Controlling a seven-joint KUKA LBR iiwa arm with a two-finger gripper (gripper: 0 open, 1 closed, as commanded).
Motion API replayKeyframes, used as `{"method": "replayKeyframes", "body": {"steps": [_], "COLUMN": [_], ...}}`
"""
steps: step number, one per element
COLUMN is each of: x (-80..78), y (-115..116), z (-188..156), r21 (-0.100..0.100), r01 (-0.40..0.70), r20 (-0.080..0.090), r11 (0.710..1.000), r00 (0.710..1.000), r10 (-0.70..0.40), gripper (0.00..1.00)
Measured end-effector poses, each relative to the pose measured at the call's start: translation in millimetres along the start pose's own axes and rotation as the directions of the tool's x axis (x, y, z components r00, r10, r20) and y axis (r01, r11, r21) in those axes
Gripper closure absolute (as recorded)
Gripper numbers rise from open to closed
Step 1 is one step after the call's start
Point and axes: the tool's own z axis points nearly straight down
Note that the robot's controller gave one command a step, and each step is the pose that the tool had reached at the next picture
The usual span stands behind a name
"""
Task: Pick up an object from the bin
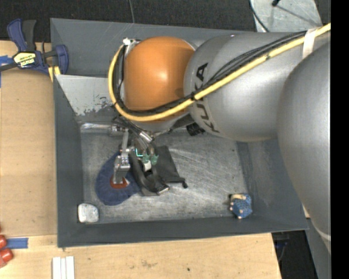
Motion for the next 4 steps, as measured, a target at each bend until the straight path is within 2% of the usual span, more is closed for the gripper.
{"method": "replayKeyframes", "body": {"steps": [1, 2, 3, 4], "x": [-5.6, -47.9, -47.8, -8.0], "y": [-33, -69, -69, -116], "z": [67, 114, 111, -61], "r21": [-0.003, -0.013, -0.011, 0.006], "r01": [0.054, 0.227, 0.229, 0.514], "r20": [0.012, 0.002, -0.003, 0.015], "r11": [0.999, 0.974, 0.973, 0.857], "r00": [0.998, 0.974, 0.974, 0.857], "r10": [-0.054, -0.227, -0.229, -0.514], "gripper": [0.00, 0.00, 1.00, 1.00]}}
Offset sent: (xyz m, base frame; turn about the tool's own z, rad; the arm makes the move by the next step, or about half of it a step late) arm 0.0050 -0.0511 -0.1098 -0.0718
